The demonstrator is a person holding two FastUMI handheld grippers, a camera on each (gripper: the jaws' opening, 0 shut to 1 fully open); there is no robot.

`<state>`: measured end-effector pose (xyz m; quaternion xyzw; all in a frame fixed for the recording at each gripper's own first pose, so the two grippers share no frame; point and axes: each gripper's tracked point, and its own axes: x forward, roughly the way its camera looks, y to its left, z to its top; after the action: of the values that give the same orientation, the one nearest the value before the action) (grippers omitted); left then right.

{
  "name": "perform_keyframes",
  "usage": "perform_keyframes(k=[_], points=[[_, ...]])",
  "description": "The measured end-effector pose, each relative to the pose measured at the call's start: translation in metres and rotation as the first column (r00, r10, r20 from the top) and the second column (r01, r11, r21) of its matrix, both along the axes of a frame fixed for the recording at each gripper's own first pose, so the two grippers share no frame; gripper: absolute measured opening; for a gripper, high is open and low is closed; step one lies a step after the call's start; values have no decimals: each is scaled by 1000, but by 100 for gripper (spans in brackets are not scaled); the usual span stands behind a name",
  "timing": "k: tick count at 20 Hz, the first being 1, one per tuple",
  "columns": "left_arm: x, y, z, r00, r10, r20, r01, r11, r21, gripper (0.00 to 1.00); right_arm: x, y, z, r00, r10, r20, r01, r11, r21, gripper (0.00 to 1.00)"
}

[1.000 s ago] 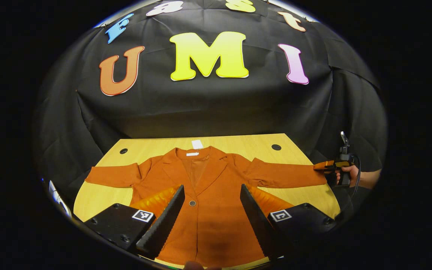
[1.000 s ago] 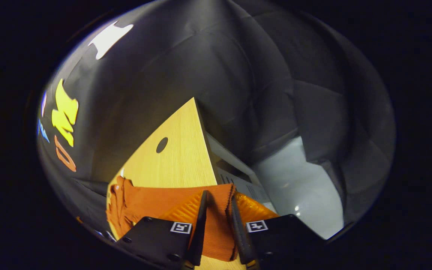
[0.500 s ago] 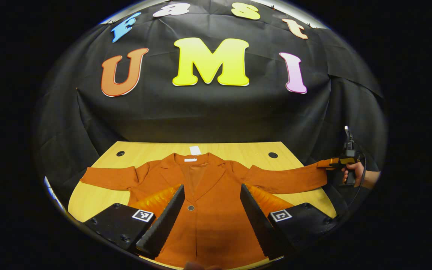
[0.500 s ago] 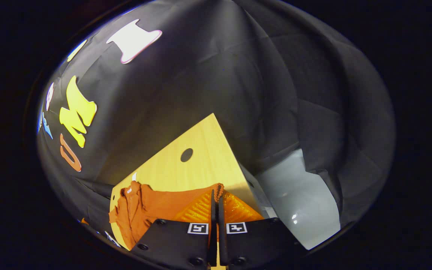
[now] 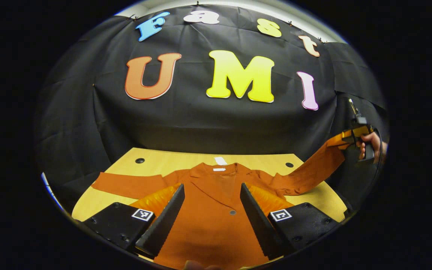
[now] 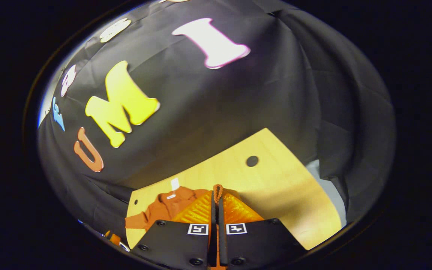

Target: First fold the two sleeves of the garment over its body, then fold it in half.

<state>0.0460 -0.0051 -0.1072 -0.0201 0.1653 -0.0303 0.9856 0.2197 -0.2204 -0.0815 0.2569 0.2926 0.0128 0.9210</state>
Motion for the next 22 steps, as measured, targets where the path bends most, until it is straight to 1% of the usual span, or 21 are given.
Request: perform_keyframes(k=[3,5,8,10,11,14,16,17,19,20,22], points=[[-6,61,2,999,34,38,-32,998,-49,97,6,88,34,997,70,20,-69,996,-51,2],[-12,100,0,996,77,33,-73,993,-92,97,13,149,39,991,129,18,-128,989,-72,2],[-25,148,-3,990,142,10,-139,979,-152,98,22,248,12,970,240,-29,-242,965,-105,3],[-39,182,-3,981,194,13,-190,968,-167,99,30,308,-19,952,298,-71,-304,946,-107,3],[-45,198,-4,977,212,21,-206,965,-162,99,34,336,-42,940,326,-96,-336,935,-112,3],[-64,228,-16,972,235,-11,-234,962,-137,98,44,396,-114,902,394,-177,-419,898,-135,3],[-75,242,-15,971,238,-18,-239,964,-114,99,53,426,-153,887,405,-223,-436,892,-116,3],[-79,251,-16,968,249,-16,-250,964,-90,98,58,434,-176,878,412,-244,-448,886,-117,3],[-86,271,-24,960,278,-26,-278,960,-28,98,64,449,-207,867,414,-278,-462,876,-135,2],[-89,277,-27,958,286,-32,-286,958,-7,98,66,464,-219,864,412,-288,-464,875,-138,2],[-88,282,-24,955,297,-21,-297,955,9,98,66,476,-232,857,416,-305,-477,864,-162,2]])
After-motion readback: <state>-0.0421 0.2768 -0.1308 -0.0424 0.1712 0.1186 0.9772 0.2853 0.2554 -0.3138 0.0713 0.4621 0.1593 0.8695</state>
